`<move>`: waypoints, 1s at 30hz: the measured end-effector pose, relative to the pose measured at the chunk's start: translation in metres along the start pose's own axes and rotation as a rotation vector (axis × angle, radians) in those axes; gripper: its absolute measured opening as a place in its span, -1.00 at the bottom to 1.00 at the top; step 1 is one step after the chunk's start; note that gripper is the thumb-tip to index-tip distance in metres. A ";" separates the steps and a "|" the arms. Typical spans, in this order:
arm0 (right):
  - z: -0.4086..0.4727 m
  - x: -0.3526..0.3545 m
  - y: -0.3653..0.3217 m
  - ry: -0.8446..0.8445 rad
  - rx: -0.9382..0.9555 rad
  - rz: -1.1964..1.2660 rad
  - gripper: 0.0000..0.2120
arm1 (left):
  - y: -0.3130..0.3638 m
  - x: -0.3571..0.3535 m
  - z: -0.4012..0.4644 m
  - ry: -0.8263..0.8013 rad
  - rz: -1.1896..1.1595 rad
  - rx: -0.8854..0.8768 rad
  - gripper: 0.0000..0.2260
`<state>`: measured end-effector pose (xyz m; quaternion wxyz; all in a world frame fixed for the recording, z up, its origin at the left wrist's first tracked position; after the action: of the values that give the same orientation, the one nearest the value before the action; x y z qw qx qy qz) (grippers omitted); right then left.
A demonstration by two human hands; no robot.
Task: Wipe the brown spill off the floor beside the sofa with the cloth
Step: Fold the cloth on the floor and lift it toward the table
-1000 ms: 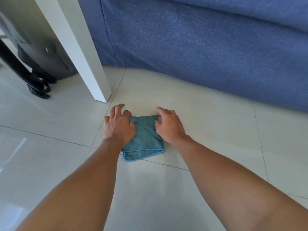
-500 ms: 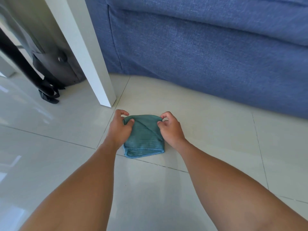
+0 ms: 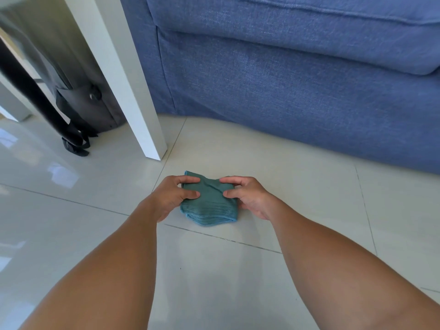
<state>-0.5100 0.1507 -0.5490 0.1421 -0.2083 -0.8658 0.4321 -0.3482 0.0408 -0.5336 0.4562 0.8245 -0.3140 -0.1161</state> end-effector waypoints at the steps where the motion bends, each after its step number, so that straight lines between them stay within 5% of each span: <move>1: -0.002 -0.001 -0.002 -0.004 -0.004 -0.008 -0.59 | 0.002 0.000 0.000 -0.006 -0.013 0.006 -0.63; 13: -0.012 0.011 -0.092 0.040 0.105 -0.187 -0.51 | 0.074 0.005 -0.017 0.087 0.035 -0.082 -0.50; 21: -0.040 0.043 -0.208 0.030 0.179 -0.280 -0.52 | 0.208 -0.004 -0.049 0.147 0.170 -0.250 -0.45; 30: -0.103 0.003 -0.399 -0.160 0.400 -0.294 -0.55 | 0.365 0.060 -0.141 0.436 0.191 -0.319 -0.44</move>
<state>-0.5633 0.0075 -0.1668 0.1726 -0.0133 -0.7927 0.5845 -0.3840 -0.0417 -0.1482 0.6457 0.7145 -0.2626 0.0596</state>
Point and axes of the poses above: each hand's wrist, its own z-axis towards the middle knuckle, its own x-axis out of the back of the hand, y = z × x, the point moved 10 cm from there along z, towards the middle knuckle, and after that the axes turned 6 degrees about y, right-handed, at the moved point
